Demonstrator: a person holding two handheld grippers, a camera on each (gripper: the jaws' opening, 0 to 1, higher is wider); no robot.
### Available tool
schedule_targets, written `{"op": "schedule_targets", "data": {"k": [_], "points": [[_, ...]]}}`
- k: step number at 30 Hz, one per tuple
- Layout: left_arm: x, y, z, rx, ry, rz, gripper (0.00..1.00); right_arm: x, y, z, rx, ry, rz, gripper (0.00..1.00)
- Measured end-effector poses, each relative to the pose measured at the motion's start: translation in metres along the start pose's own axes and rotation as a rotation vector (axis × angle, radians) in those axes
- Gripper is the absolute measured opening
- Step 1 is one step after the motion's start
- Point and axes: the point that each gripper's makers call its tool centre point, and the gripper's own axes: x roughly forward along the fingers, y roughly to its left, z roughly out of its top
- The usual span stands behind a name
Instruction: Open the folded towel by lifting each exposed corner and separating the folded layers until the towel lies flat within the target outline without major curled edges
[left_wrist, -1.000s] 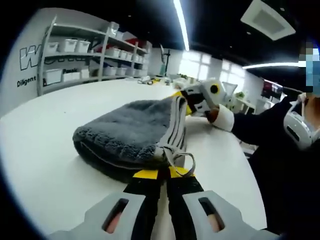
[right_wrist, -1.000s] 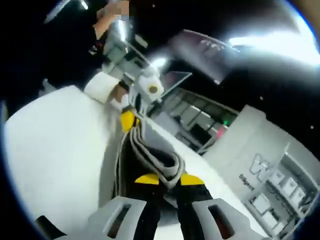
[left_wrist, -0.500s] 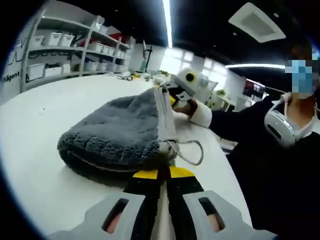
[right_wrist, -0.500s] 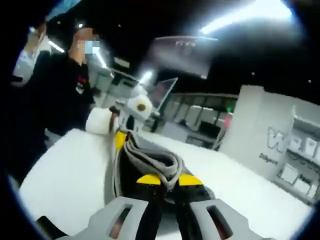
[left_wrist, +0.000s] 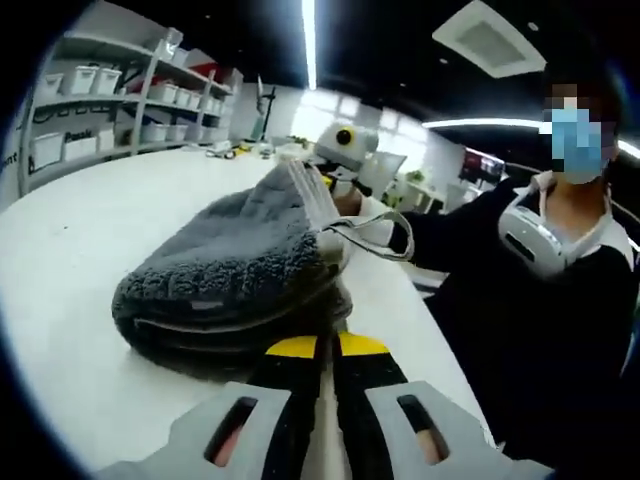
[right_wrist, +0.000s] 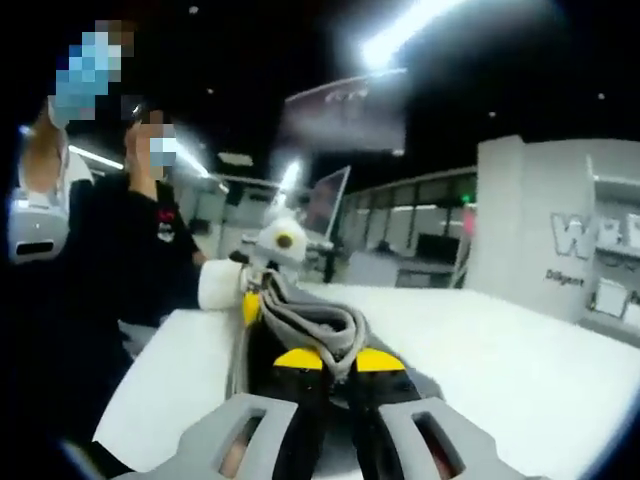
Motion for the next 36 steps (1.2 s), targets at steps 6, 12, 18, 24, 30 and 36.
{"op": "schedule_targets", "data": {"k": [6, 12, 18, 24, 30, 36], "points": [[-0.019, 0.018, 0.020, 0.069, -0.139, 0.104, 0.05, 0.001, -0.007, 0.006, -0.013, -0.053, -0.066, 0.01], [-0.016, 0.005, 0.021, 0.066, -0.147, 0.059, 0.05, 0.005, -0.011, 0.007, -0.025, -0.070, -0.114, 0.01], [-0.014, 0.017, 0.022, 0.168, -0.140, 0.157, 0.10, 0.006, -0.014, 0.008, -0.013, -0.084, -0.131, 0.01], [-0.026, 0.061, 0.022, 0.252, -0.136, 0.374, 0.26, 0.011, -0.020, 0.015, 0.048, -0.125, -0.183, 0.02], [-0.037, 0.104, 0.024, 0.315, -0.133, 0.583, 0.44, 0.017, -0.021, 0.014, 0.058, -0.134, -0.209, 0.02], [-0.026, 0.121, 0.029, 0.262, -0.157, 0.604, 0.53, 0.016, -0.036, 0.016, 0.056, -0.148, -0.253, 0.02]]}}
